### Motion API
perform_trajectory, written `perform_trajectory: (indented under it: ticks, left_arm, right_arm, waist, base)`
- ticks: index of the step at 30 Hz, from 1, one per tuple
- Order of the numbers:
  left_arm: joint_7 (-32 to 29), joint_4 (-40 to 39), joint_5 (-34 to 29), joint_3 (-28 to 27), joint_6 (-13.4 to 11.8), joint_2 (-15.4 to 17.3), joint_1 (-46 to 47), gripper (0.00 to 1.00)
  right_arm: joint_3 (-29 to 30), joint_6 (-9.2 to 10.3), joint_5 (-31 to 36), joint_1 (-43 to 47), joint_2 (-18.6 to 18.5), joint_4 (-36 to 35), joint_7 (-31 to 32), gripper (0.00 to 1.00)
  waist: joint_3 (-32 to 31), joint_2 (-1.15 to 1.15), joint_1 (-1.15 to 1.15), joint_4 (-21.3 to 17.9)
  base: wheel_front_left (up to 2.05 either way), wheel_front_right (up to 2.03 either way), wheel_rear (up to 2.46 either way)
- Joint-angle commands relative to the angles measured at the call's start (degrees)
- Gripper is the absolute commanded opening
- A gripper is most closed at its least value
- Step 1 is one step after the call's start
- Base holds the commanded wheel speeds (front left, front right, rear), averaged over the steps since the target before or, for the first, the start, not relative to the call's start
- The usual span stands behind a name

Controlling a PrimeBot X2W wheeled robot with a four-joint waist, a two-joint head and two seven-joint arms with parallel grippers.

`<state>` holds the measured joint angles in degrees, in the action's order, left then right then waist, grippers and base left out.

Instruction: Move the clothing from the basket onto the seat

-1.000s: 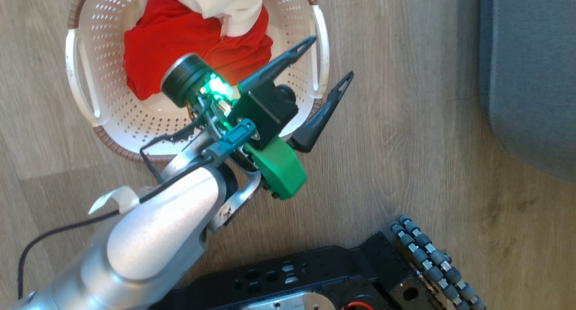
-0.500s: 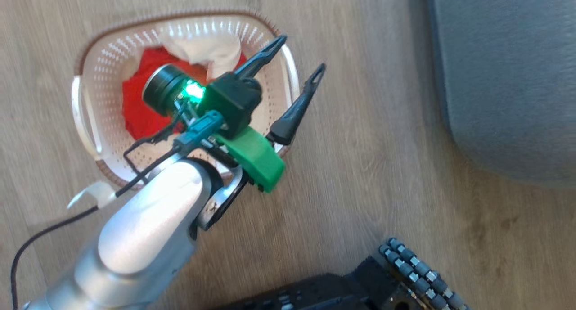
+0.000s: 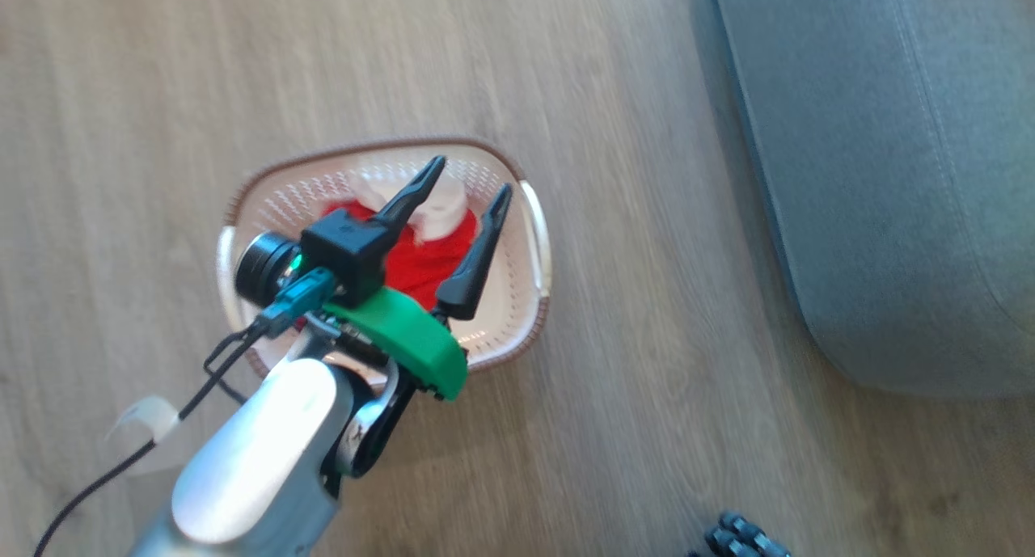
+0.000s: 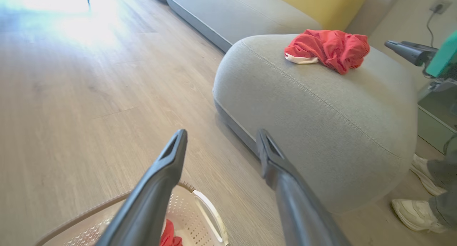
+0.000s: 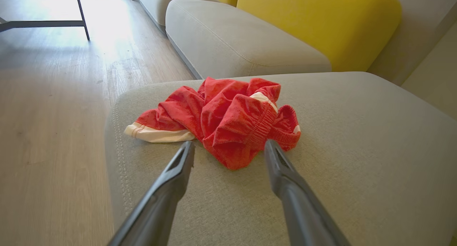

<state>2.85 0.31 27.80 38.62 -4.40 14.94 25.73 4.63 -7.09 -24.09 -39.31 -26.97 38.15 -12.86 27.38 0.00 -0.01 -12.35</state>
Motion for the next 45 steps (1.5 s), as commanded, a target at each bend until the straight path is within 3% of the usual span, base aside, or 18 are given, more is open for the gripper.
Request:
perform_trajectory:
  ticks: [1,11,19,26,37,45]
  left_arm:
    - [1.5,-1.1,0.9,-2.8,-0.7,0.7,-0.9,1.00]
    - [7.3,4.0,5.0,-8.2,-1.6,3.2,-6.6,1.00]
    - [10.4,8.6,6.7,-12.1,-1.4,5.1,-9.3,1.00]
    - [12.0,14.2,6.0,-15.6,-0.2,6.4,-12.4,1.00]
    - [12.1,16.2,-0.6,-26.0,5.5,4.3,-17.4,1.00]
    - [12.1,17.7,-5.3,-34.2,9.1,2.2,-20.4,1.00]
  right_arm:
    - [-0.3,-0.40,0.9,3.3,-1.0,-5.7,0.4,1.00]
    - [3.2,-0.40,10.1,16.8,7.1,-26.8,5.5,1.00]
    - [3.3,-0.40,13.2,26.1,14.2,-33.7,7.0,1.00]
    - [1.6,-0.40,15.3,33.0,19.7,-33.3,4.6,1.00]
    - [-4.0,-0.40,18.5,37.3,21.5,-27.2,-1.1,1.00]
    - [-4.4,-0.40,19.0,38.4,21.6,-25.5,-2.1,1.00]
  waist:
    - [-4.5,0.00,0.01,3.8]
    - [-11.6,0.00,0.01,11.7]
    - [-16.1,0.00,0.01,16.1]
    - [-19.4,0.00,0.01,16.8]
    - [-22.5,0.00,0.01,14.5]
    - [-23.3,0.00,0.01,13.5]
  base:
    - [0.00,0.00,0.00]
    - [0.00,0.00,0.00]
    - [0.00,0.00,0.00]
    - [0.00,0.00,0.00]
    - [0.00,0.00,0.00]
    - [0.00,0.00,0.00]
